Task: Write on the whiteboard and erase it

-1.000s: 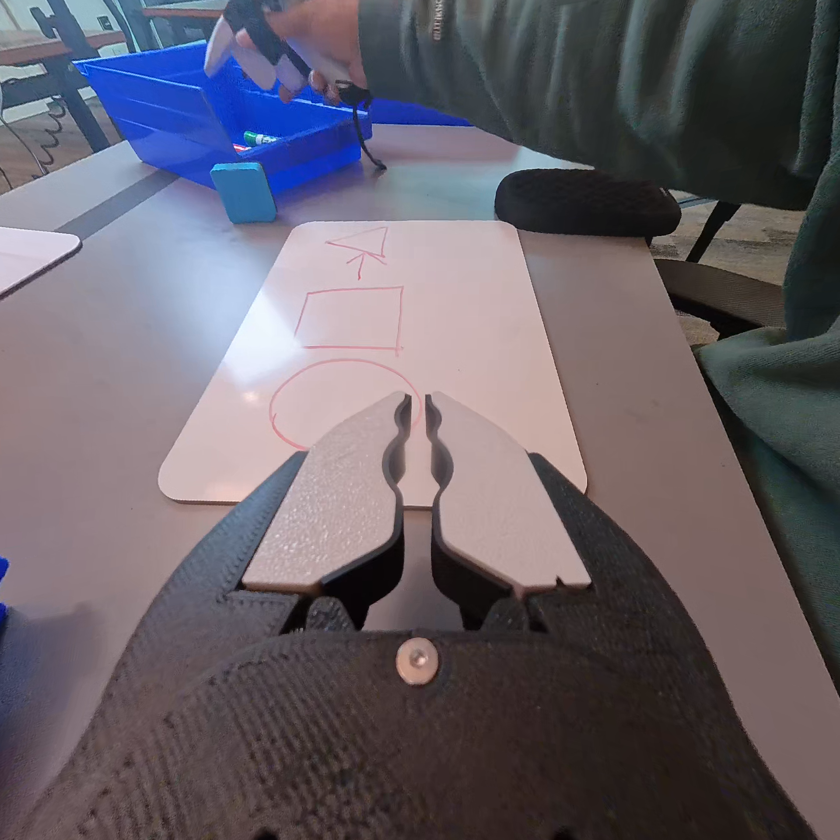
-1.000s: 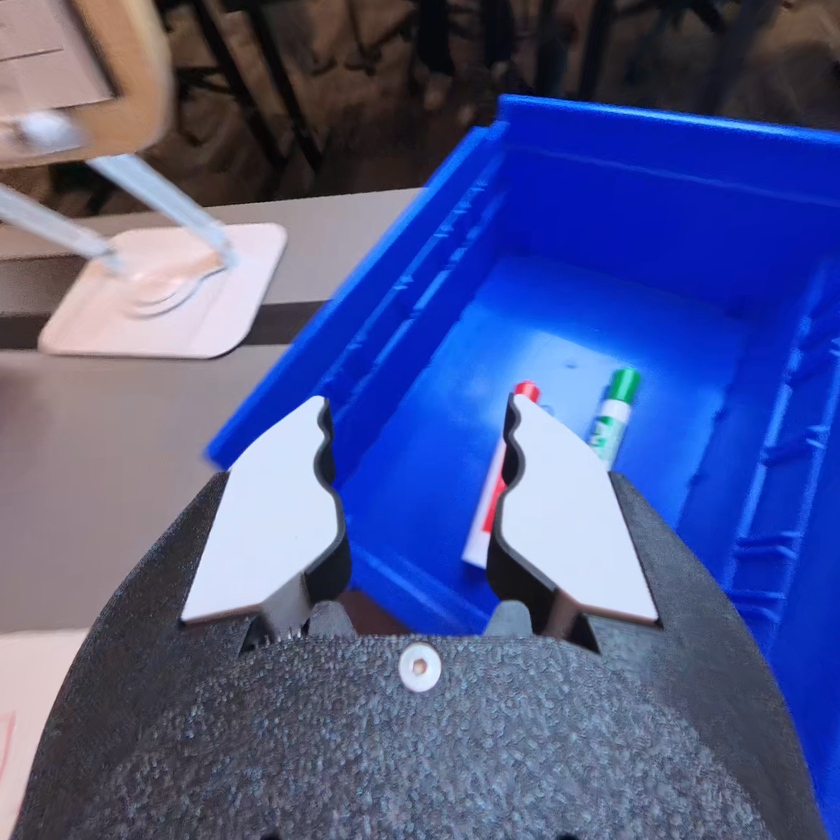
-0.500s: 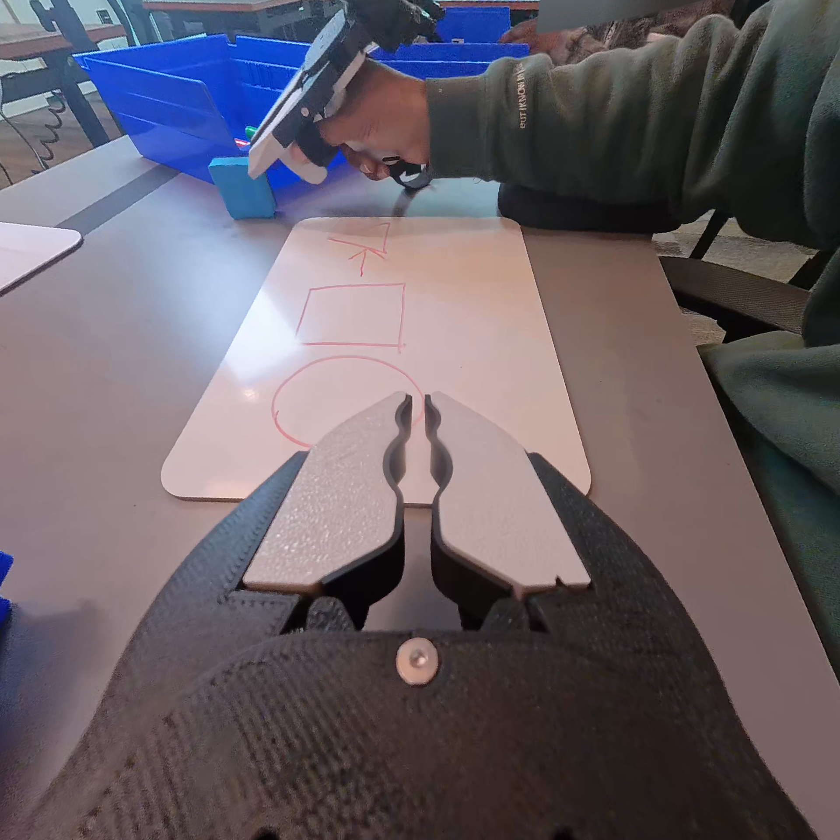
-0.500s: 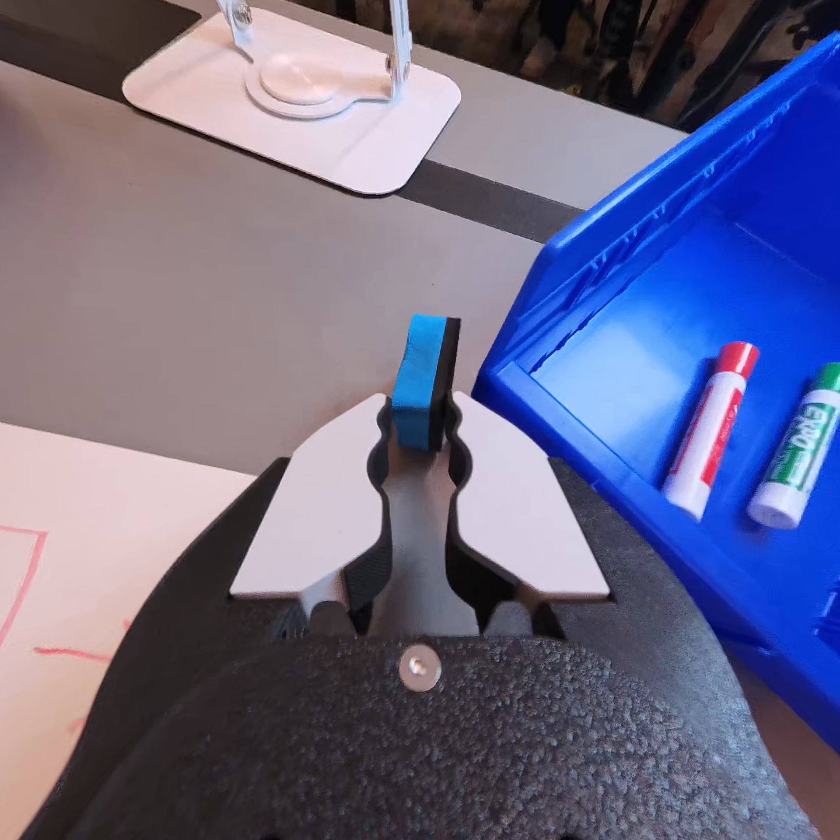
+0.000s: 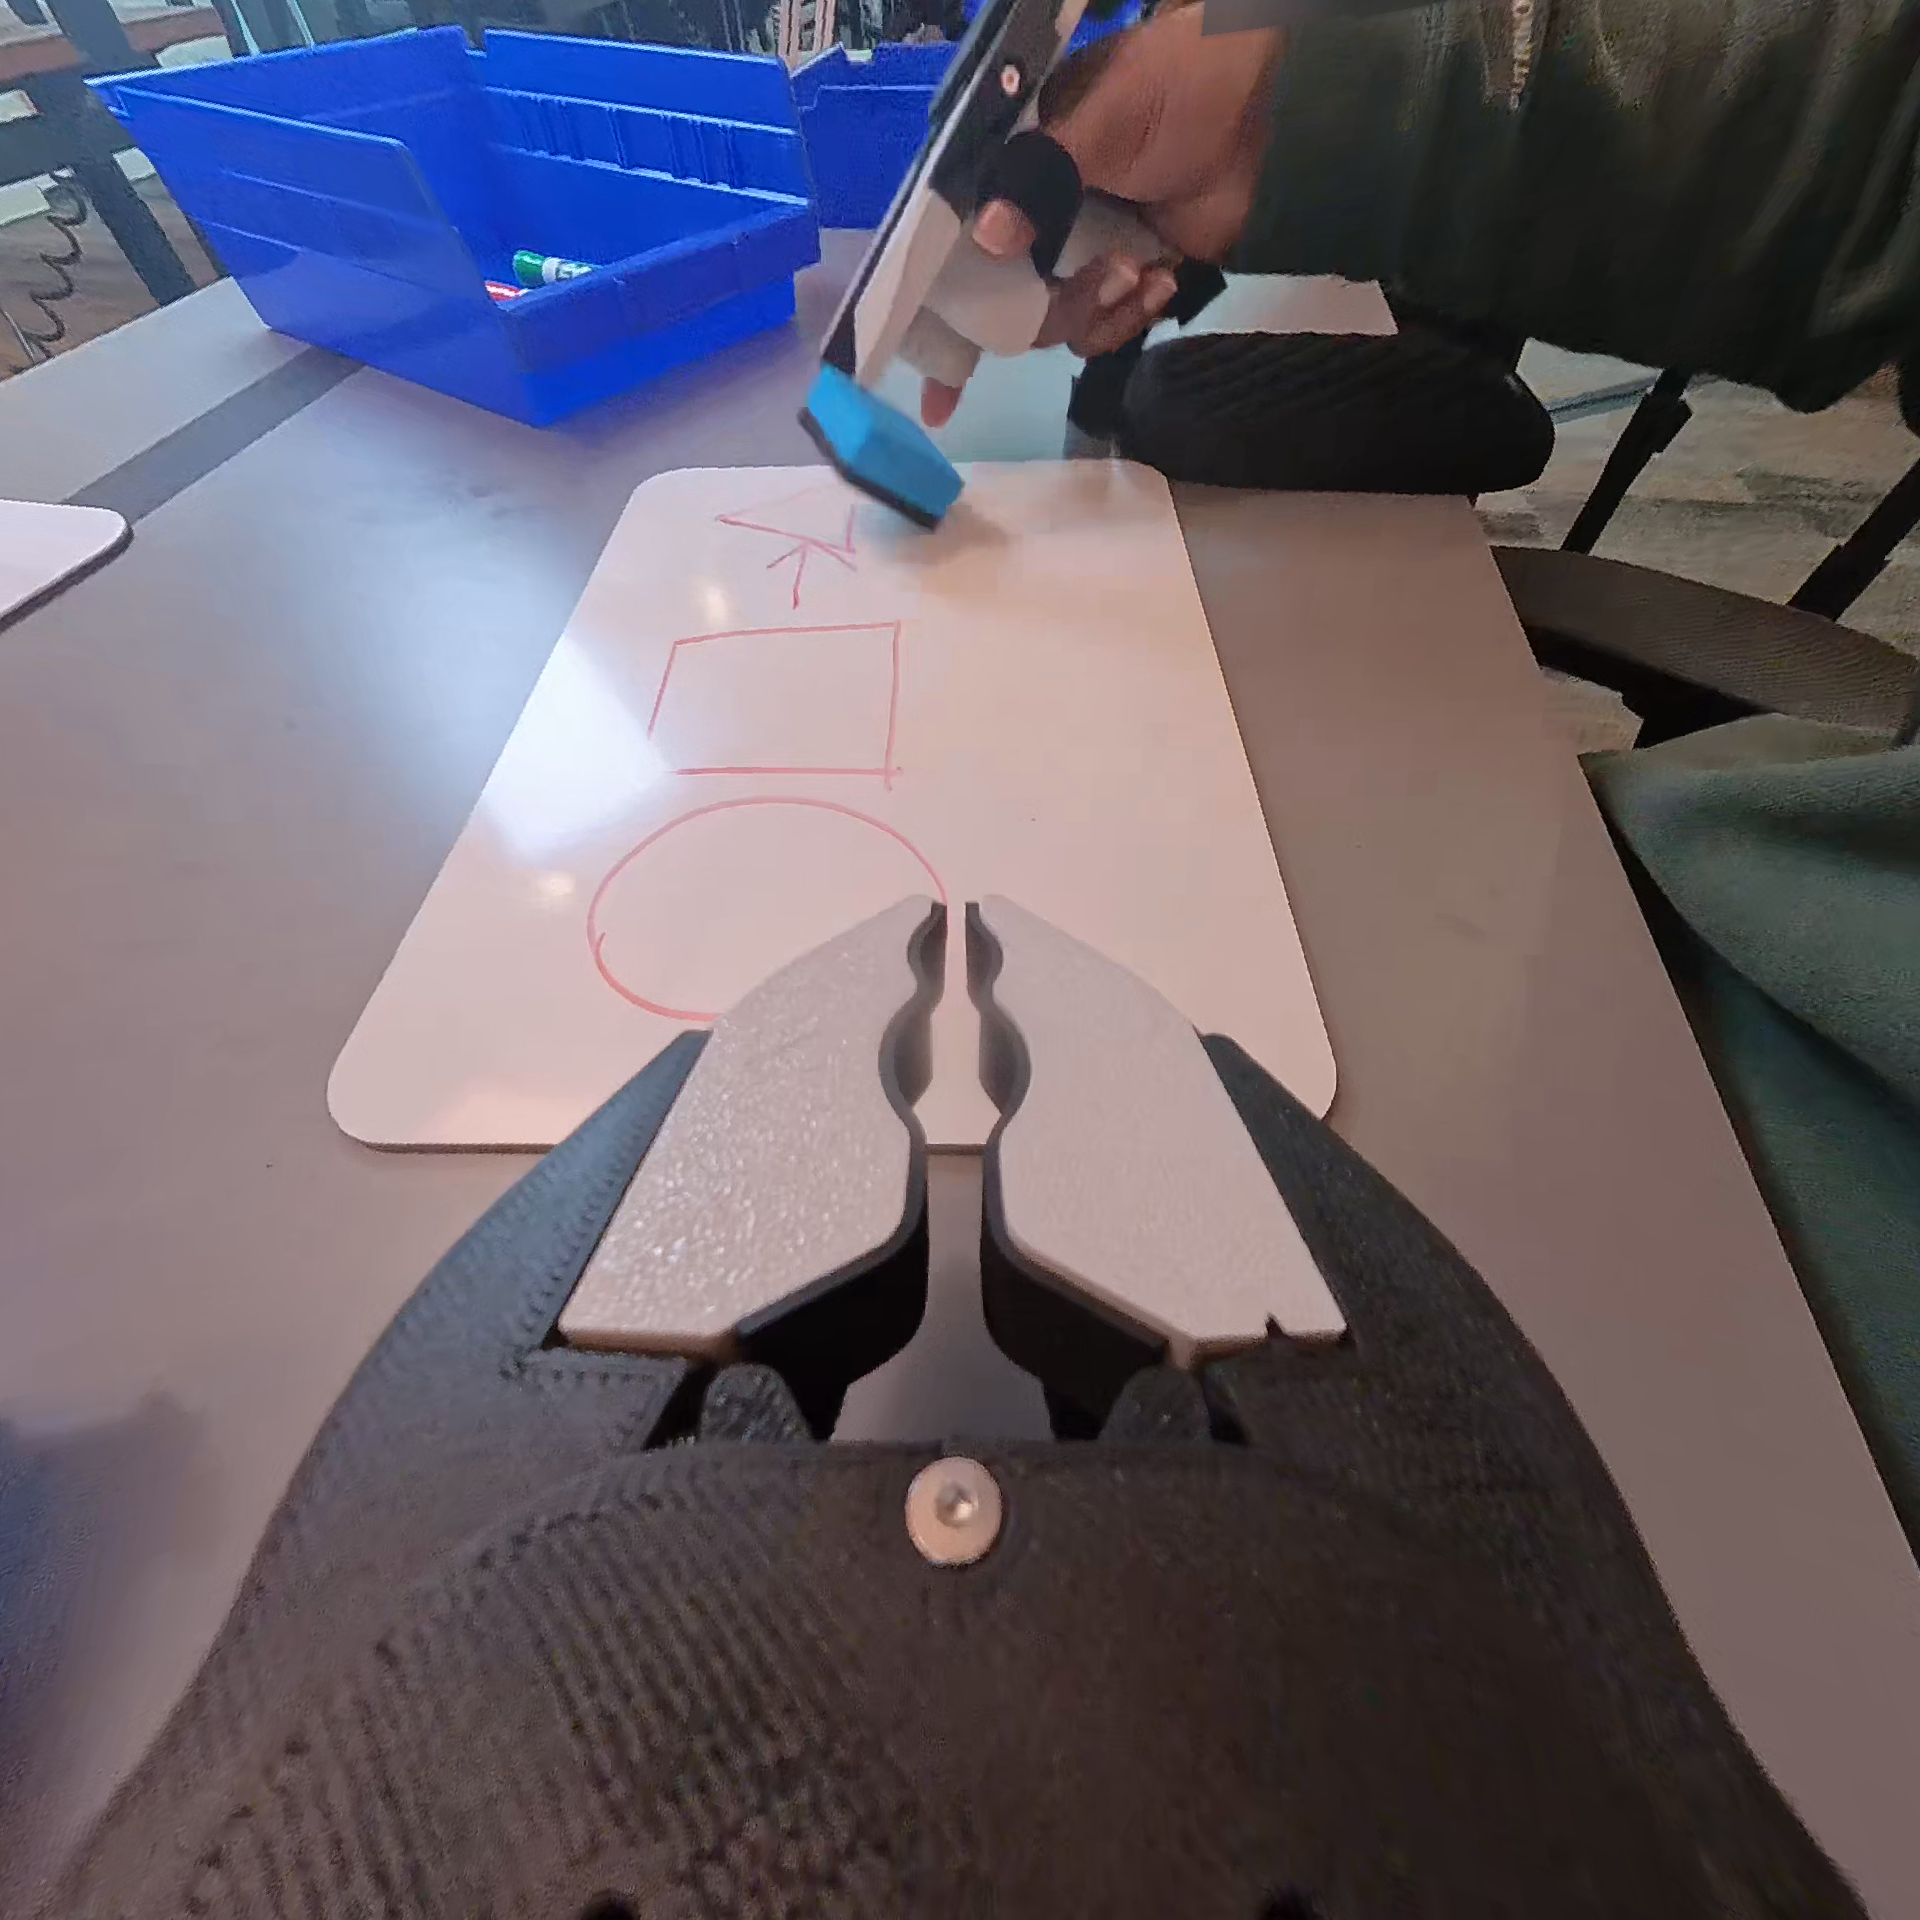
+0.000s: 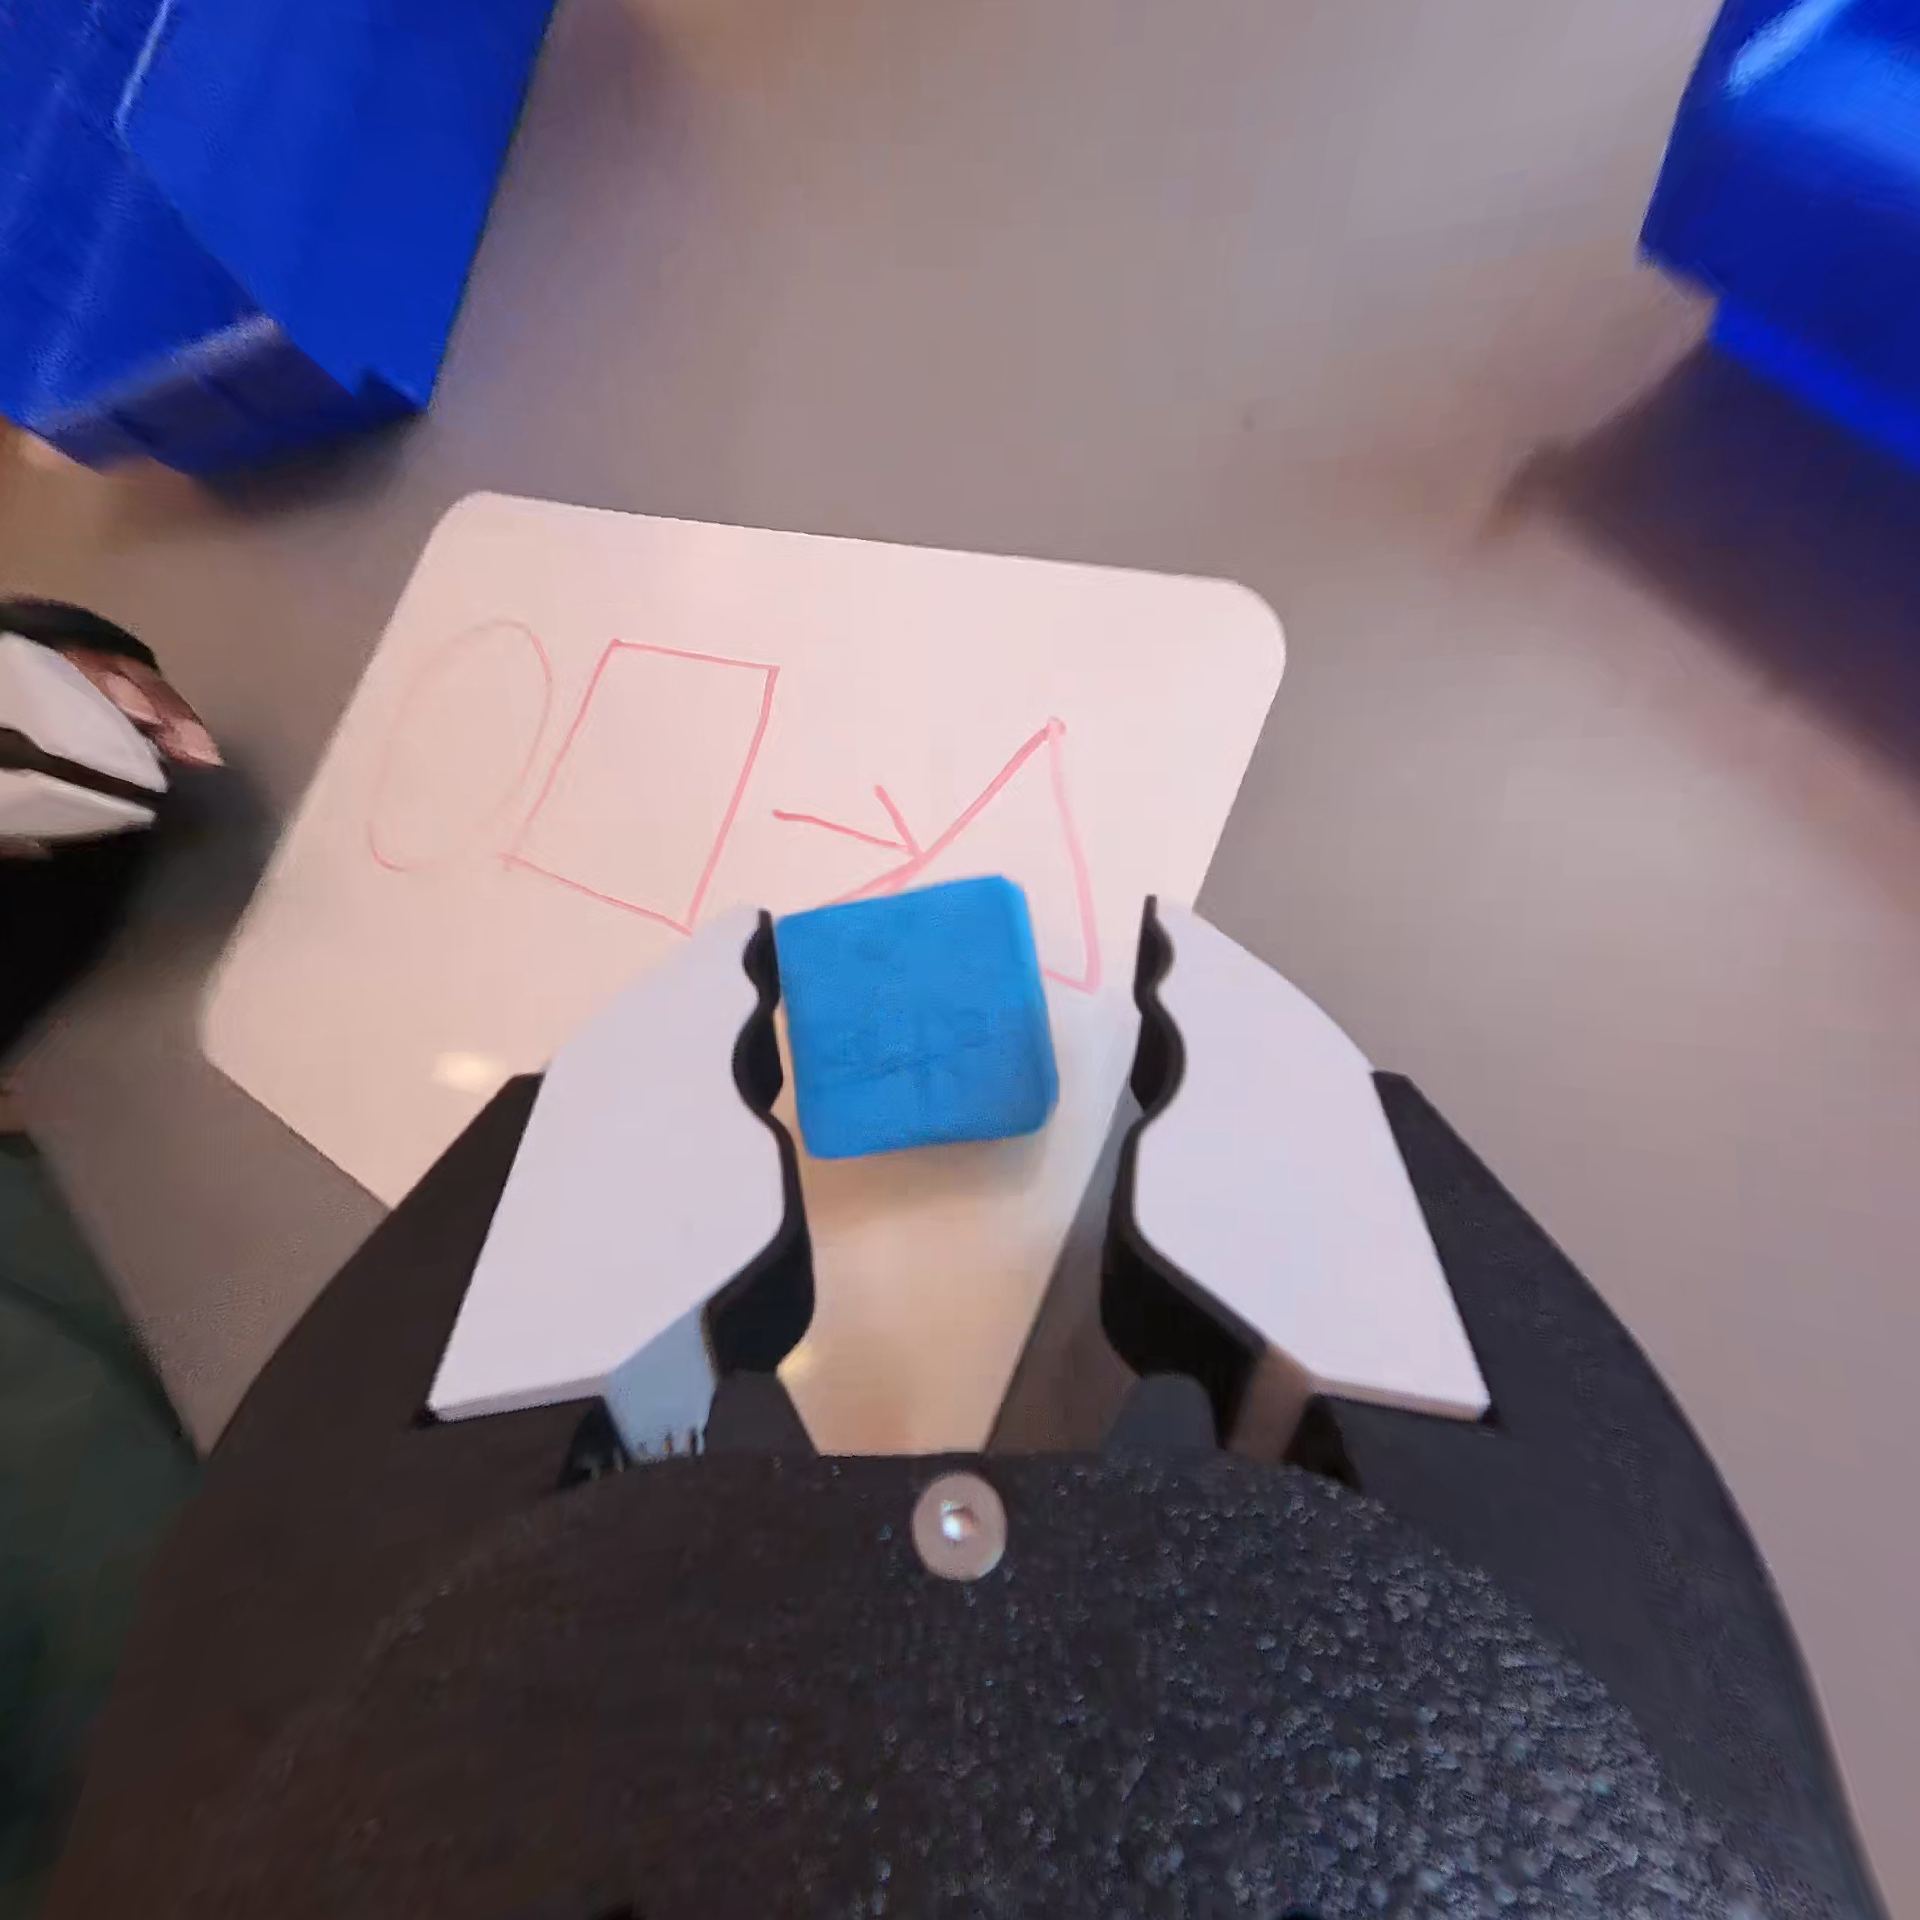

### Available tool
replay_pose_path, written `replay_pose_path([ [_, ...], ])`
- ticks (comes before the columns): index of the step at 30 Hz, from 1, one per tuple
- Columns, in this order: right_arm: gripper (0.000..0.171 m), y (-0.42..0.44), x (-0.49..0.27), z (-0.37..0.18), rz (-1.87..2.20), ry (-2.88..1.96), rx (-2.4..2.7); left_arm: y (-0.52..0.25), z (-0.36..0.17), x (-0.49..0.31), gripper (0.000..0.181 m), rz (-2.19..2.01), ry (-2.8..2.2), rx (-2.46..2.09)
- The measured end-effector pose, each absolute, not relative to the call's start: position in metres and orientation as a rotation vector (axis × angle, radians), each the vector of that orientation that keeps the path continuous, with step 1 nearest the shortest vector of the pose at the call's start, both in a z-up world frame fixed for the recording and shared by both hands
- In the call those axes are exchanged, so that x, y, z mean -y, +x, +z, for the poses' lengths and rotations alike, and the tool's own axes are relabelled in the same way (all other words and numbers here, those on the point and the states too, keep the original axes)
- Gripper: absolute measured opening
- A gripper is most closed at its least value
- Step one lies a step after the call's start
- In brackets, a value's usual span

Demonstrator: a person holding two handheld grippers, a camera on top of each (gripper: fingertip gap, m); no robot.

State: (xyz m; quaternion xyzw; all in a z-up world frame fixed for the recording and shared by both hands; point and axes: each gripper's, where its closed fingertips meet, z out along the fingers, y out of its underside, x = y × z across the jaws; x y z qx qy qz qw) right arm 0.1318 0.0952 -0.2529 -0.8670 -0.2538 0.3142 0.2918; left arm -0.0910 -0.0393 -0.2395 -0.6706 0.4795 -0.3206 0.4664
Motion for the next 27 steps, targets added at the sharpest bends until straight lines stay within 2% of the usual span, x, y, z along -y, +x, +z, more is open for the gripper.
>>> replay_pose_path([
  [6, 0.071, 0.146, -0.080, -0.253, 0.359, -2.269, 1.127, -0.083, -0.260, 0.048, 0.011, -0.586, -1.652, -1.361],
  [11, 0.071, 0.152, -0.067, -0.263, 0.213, -2.293, 1.266, -0.074, -0.269, 0.058, 0.000, -0.393, -1.588, -1.523],
  [16, 0.064, 0.154, -0.073, -0.271, 0.275, -2.304, 1.273, -0.071, -0.286, 0.063, 0.000, -0.310, -1.624, -1.651],
  [18, 0.051, 0.154, -0.074, -0.276, 0.264, -2.316, 1.297, -0.070, -0.288, 0.064, 0.000, -0.329, -1.664, -1.651],
  [25, 0.050, 0.113, -0.071, -0.280, 0.291, -2.245, 1.412, -0.069, -0.290, 0.064, 0.000, -0.360, -1.688, -1.667],
  [27, 0.050, 0.105, -0.092, -0.279, 0.239, -2.230, 1.368, -0.069, -0.290, 0.064, 0.000, -0.369, -1.684, -1.673],
])
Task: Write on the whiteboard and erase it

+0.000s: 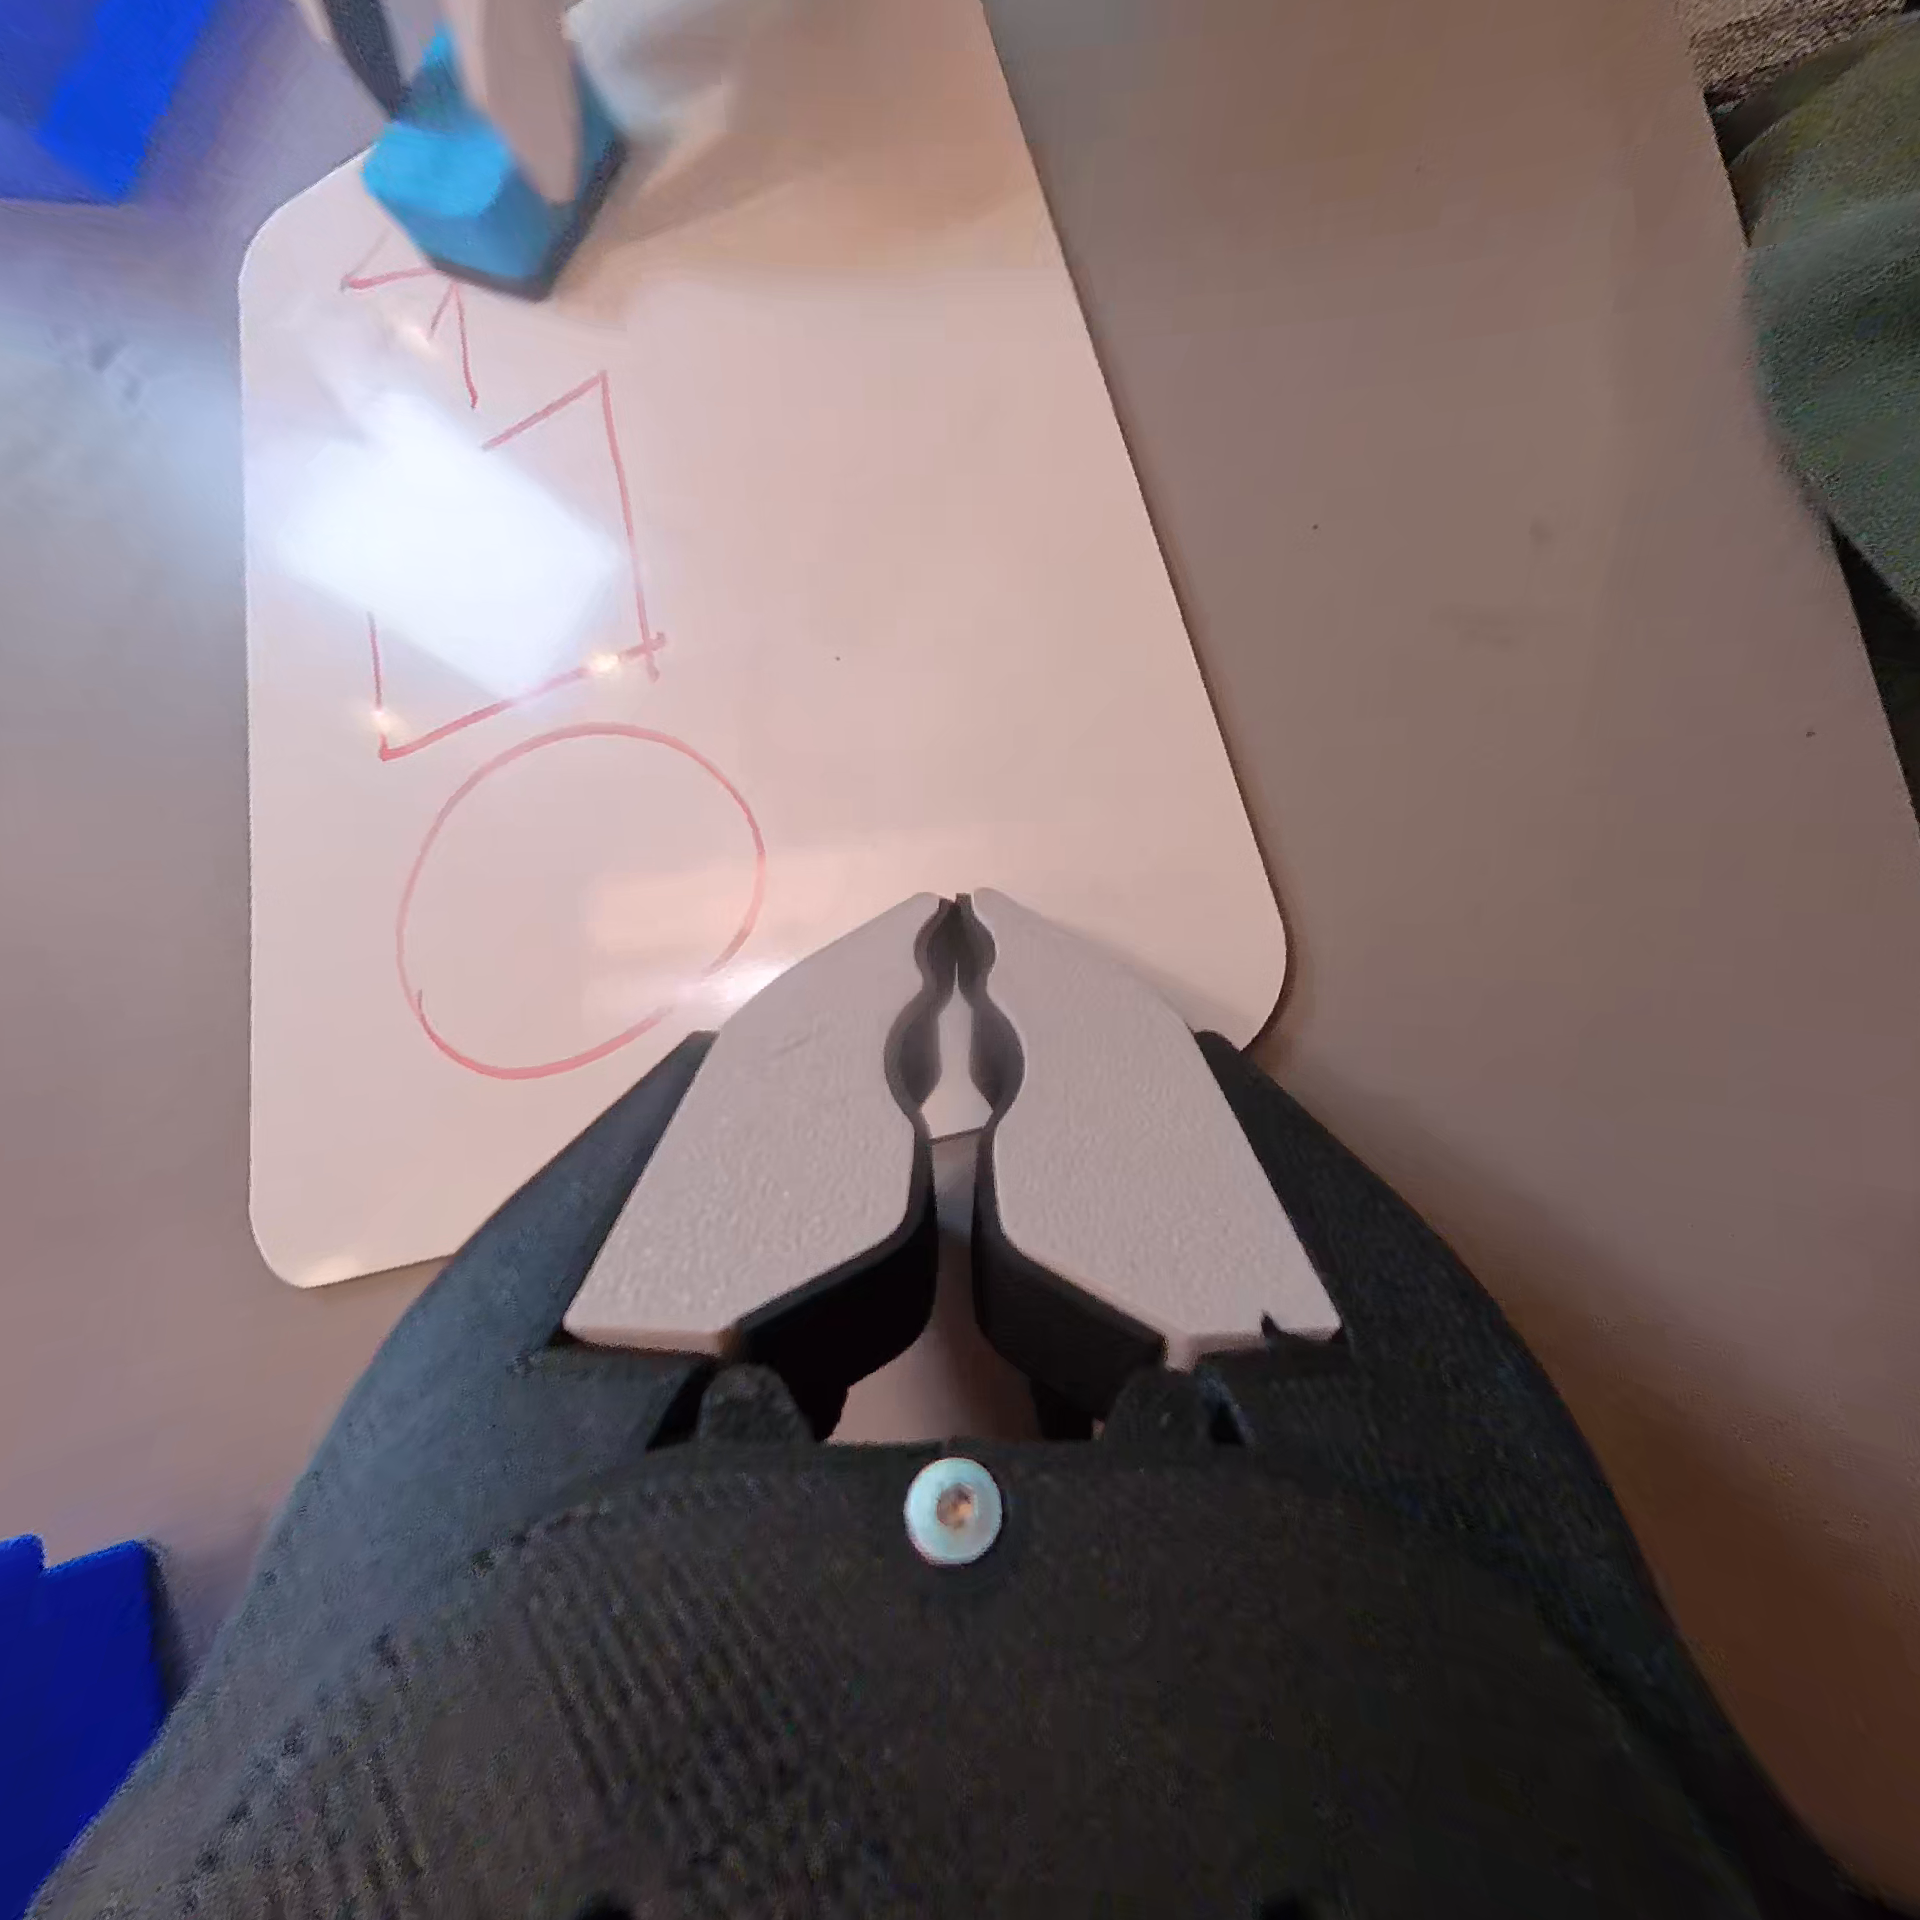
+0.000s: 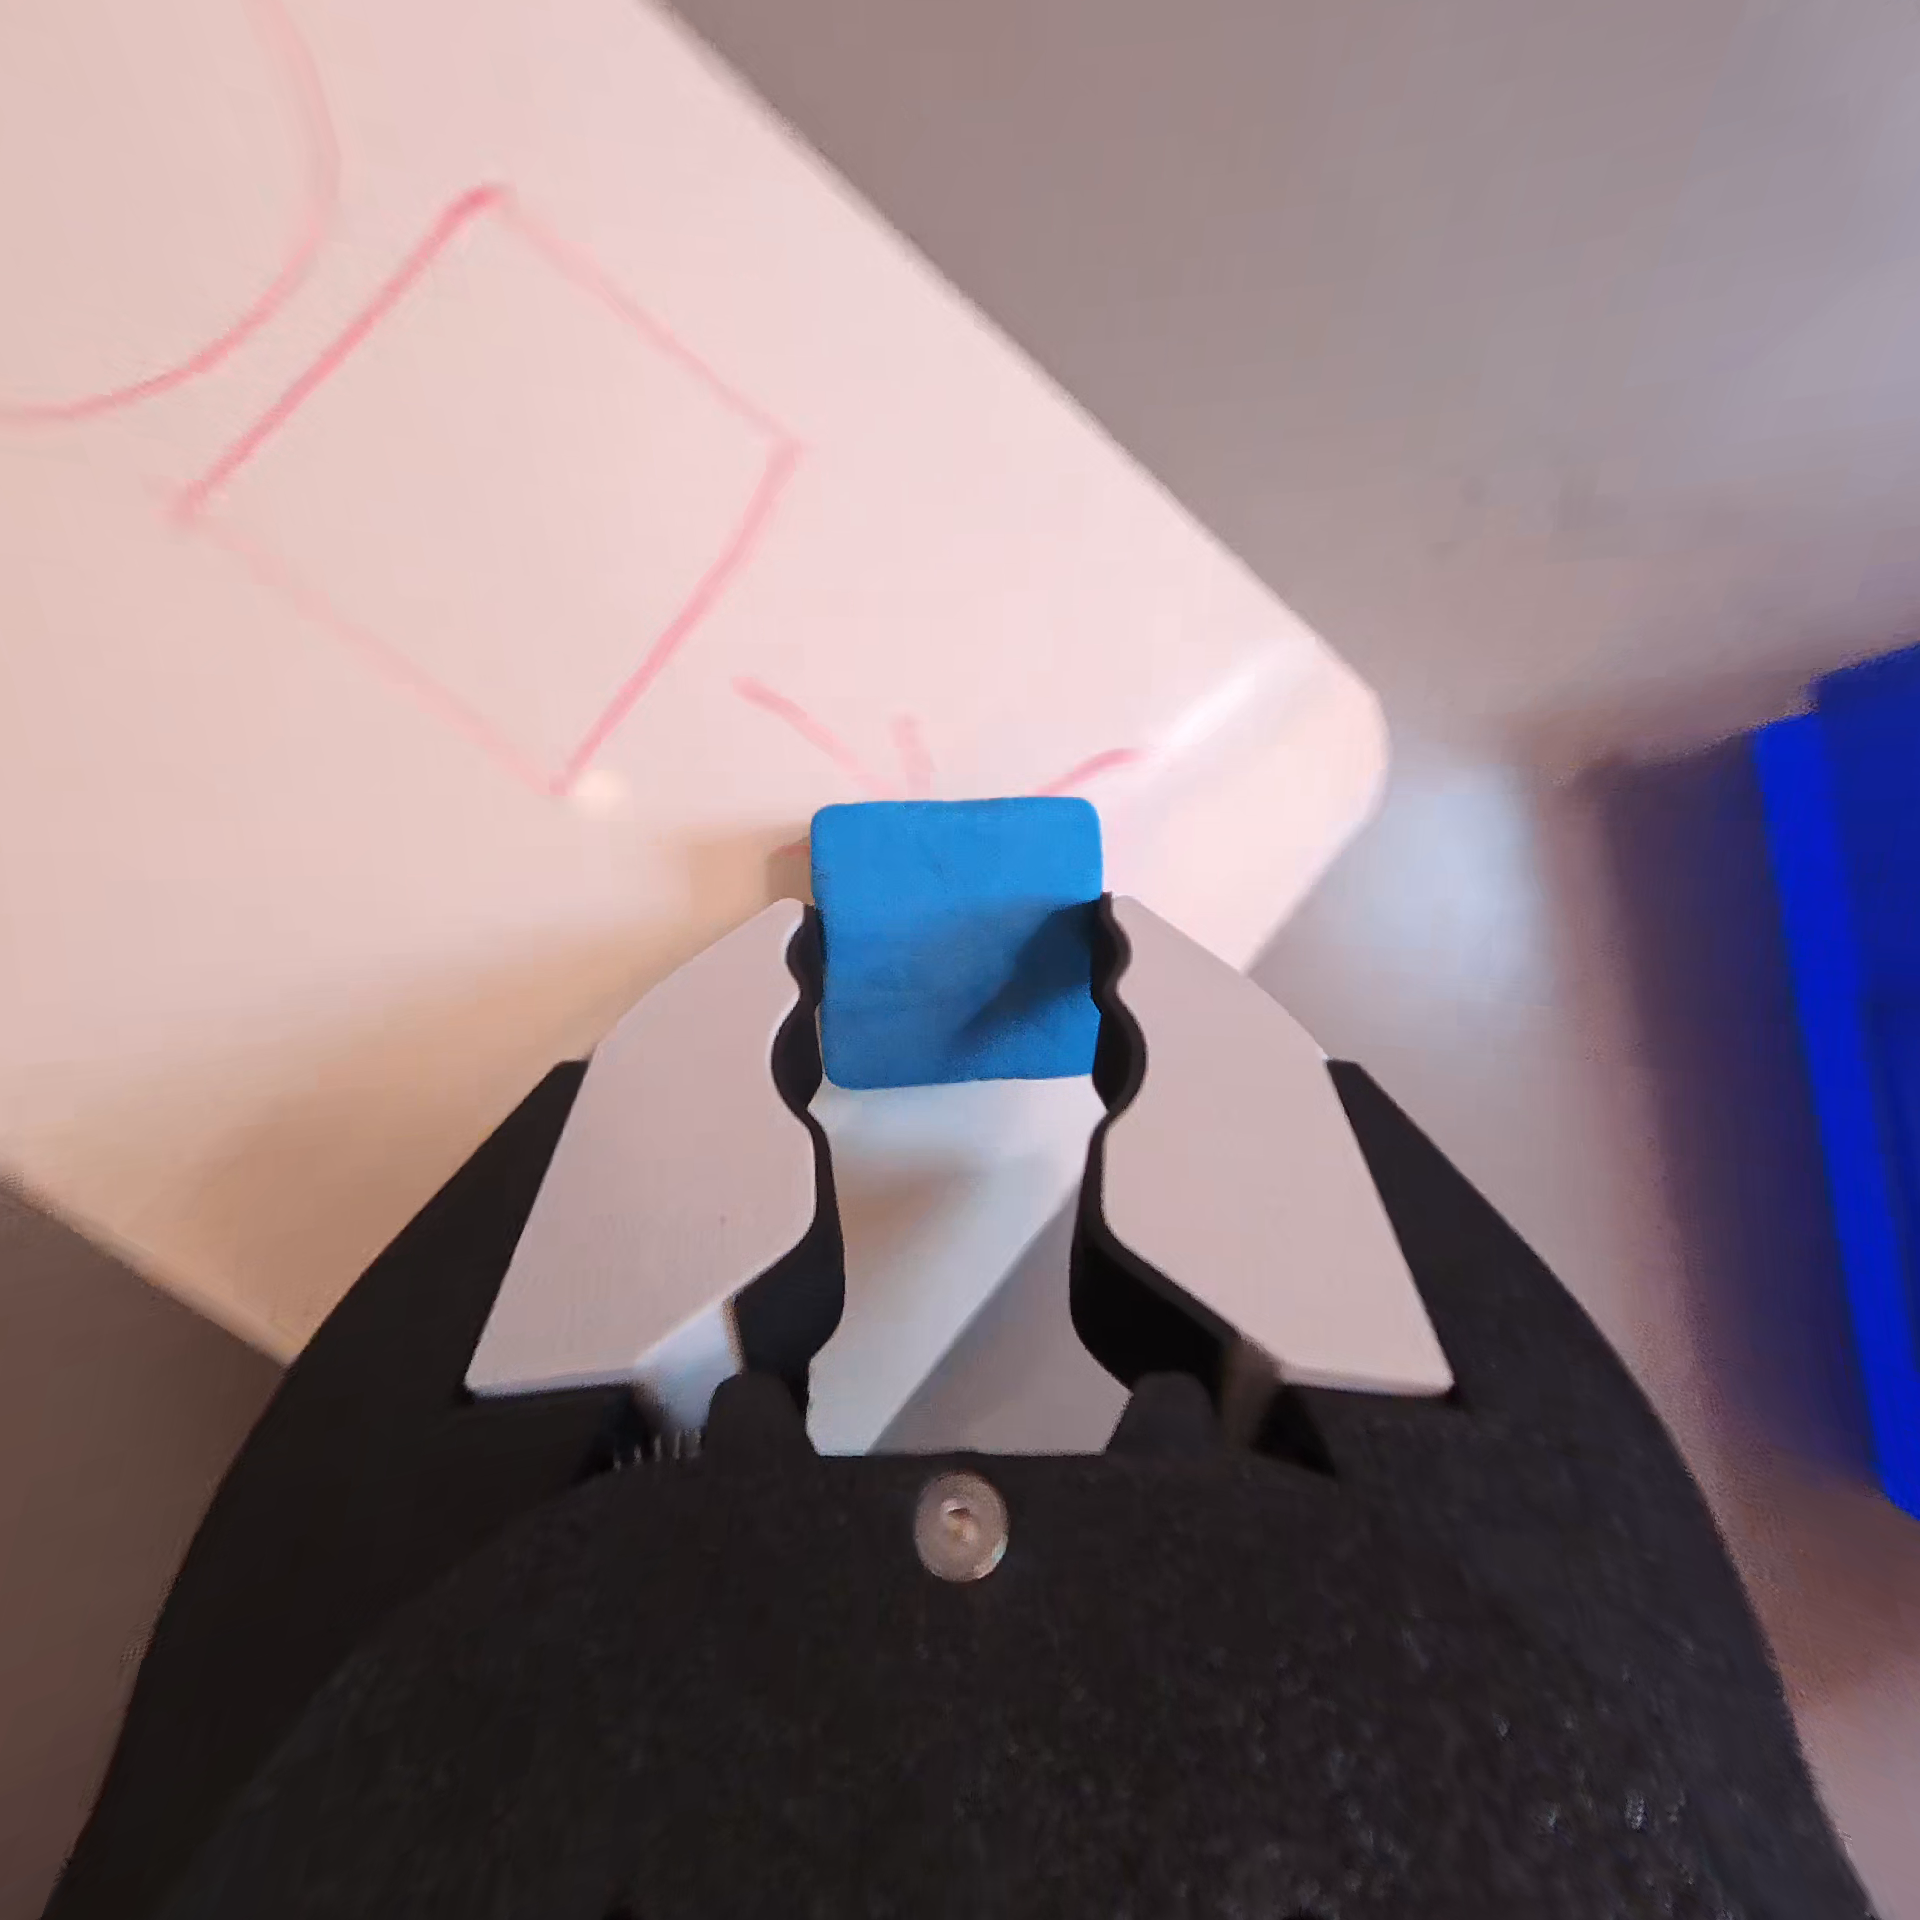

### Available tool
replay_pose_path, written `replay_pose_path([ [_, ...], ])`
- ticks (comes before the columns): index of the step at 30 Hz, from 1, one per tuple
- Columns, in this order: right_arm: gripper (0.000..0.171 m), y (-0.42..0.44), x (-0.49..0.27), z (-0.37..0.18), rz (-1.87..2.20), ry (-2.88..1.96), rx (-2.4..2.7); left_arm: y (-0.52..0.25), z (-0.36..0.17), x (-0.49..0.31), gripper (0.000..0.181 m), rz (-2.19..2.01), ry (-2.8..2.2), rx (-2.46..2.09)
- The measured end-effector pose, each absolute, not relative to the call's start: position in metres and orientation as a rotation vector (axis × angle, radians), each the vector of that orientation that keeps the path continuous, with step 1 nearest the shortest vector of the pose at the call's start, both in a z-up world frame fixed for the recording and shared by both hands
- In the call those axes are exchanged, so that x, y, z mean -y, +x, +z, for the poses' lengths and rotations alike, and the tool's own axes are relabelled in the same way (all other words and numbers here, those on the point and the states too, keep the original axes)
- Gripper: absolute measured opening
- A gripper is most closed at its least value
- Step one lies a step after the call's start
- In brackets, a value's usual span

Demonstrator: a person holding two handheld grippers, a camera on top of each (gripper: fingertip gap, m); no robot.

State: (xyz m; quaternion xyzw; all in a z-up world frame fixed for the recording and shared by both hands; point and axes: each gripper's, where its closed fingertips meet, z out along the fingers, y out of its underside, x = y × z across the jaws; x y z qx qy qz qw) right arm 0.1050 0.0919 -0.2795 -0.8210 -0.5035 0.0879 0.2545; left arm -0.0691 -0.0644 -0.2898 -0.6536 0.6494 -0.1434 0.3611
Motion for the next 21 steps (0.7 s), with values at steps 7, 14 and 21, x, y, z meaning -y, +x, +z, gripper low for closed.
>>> replay_pose_path([
  [7, 0.049, 0.118, -0.091, -0.281, 0.295, -2.302, 1.381, -0.069, -0.290, 0.065, 0.000, -0.390, -1.685, -1.664],
  [14, 0.049, 0.109, -0.140, -0.281, 0.323, -2.297, 1.203, -0.071, -0.290, 0.065, 0.000, -0.398, -1.715, -1.655],
  [21, 0.049, 0.081, -0.062, -0.281, 0.319, -2.253, 1.593, -0.072, -0.291, 0.067, 0.000, -0.409, -1.725, -1.662],
])
